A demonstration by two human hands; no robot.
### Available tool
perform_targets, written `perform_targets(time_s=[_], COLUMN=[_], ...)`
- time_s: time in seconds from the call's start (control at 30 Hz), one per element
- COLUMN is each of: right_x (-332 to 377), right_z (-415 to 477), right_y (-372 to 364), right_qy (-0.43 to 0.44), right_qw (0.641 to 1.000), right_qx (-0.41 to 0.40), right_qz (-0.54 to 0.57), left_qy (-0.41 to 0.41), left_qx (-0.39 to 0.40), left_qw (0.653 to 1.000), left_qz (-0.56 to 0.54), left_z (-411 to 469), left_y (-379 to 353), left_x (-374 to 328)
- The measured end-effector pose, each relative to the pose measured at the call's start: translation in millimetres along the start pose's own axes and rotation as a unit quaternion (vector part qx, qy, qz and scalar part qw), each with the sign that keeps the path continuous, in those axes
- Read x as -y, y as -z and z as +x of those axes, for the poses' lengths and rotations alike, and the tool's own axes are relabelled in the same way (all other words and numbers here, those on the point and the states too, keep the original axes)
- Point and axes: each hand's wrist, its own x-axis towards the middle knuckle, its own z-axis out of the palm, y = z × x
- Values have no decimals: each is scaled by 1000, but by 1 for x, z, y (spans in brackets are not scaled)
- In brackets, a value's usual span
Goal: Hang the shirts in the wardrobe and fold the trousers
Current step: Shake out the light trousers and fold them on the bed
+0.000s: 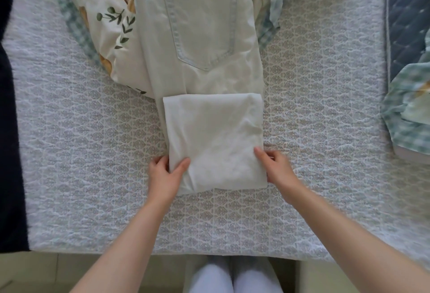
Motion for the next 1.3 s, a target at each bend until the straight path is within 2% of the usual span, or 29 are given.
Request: perform_targets(time_s=[0.1,0.2,0.33,0.43,0.57,0.7,0.77,0.83,0.93,1.0,1.07,1.13,1.23,1.3], right_x=[5,9,2,-21,-67,-110,-118,-116,-99,-81,-61,-41,-13,3], right_z=[1,-4,-19,-37,-74,-92,-86,-76,-65,-56,-43,-26,-1,11], right_y=[-3,-3,0,7,21,30,36,43,57,68,80,88,93,91], right_qy=[16,54,131,158,166,123,80,46,47,47,53,60,85,99], right_qw=[998,992,981,969,966,963,965,959,955,968,973,971,965,963], right_qx=[35,48,-10,-57,-57,-43,-21,12,11,-12,-32,-49,-64,-66], right_qz=[-52,-100,-142,-180,-189,-235,-250,-280,-292,-245,-222,-225,-238,-242], left_qy=[0,-31,-49,-35,-1,40,58,57,-9,-111,-226,-304,-363,-363], left_qx=[8,15,15,43,65,73,77,31,-118,-159,-138,-80,25,90], left_qw=[997,994,992,992,994,996,995,990,961,946,928,914,884,861], left_qz=[-74,-101,-118,-116,-87,-19,33,126,249,261,261,258,293,345], left_z=[-6,-18,-38,-58,-92,-122,-125,-123,-121,-118,-111,-99,-78,-65], left_y=[-2,-5,-8,-13,-29,-49,-55,-58,-63,-69,-80,-96,-120,-132], left_x=[0,-4,-6,7,52,88,90,82,53,26,1,-25,-59,-75])
